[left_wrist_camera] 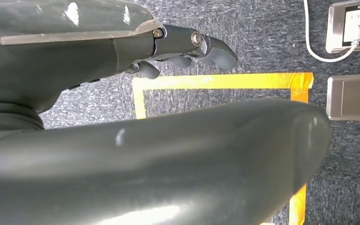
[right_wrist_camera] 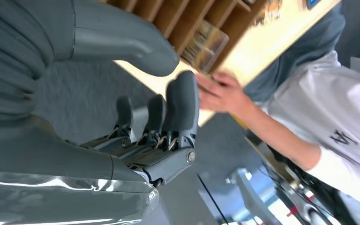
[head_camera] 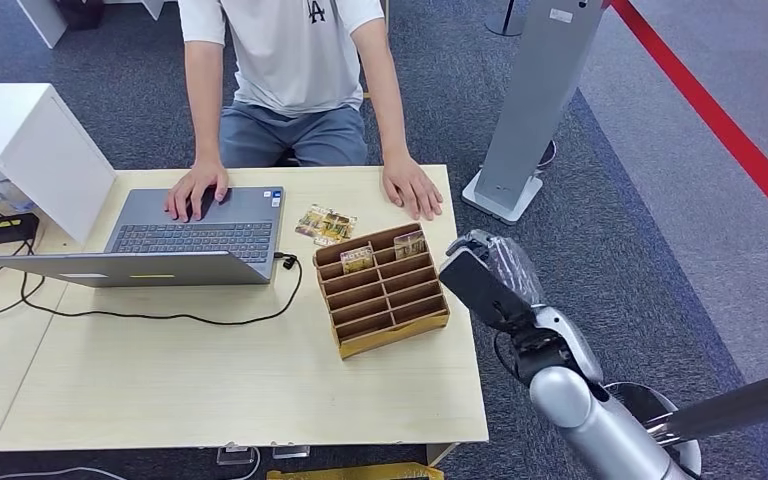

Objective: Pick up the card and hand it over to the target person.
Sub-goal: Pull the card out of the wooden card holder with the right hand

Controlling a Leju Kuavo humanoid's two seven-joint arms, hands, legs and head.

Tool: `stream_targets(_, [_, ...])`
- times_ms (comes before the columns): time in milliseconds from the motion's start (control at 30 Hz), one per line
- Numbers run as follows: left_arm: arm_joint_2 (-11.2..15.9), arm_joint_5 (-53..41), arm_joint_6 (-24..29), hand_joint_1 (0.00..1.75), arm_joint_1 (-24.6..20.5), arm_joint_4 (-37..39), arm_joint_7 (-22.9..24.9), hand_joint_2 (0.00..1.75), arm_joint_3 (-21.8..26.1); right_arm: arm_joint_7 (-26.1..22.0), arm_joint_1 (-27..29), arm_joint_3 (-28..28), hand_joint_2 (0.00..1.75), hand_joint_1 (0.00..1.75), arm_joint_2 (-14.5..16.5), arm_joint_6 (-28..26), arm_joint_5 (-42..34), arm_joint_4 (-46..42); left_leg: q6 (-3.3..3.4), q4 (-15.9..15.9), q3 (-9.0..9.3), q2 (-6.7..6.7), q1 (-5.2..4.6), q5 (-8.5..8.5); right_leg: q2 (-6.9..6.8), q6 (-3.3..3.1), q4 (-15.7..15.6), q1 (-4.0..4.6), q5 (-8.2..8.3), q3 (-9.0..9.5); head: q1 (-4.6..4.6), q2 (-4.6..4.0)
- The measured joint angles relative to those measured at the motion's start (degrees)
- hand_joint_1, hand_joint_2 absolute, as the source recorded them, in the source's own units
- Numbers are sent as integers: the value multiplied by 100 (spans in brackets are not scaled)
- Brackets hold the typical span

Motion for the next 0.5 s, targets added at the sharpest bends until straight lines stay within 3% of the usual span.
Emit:
stream_targets(167, [2,-3,20,0,-5,3,16,0,-34,82,-480,531,175,129,270,315,612,901,0,-8,10,-6,2,0,-7,1,-8,2,-1,14,0,0])
stream_targets(500, [-48,43,39,0,-7,5,-14,0,-82,189,-1078,1172,175,128,951,-38,1258,3162,-1,-14,11,3,4,2,2,0,-12,4,4,17,0,0])
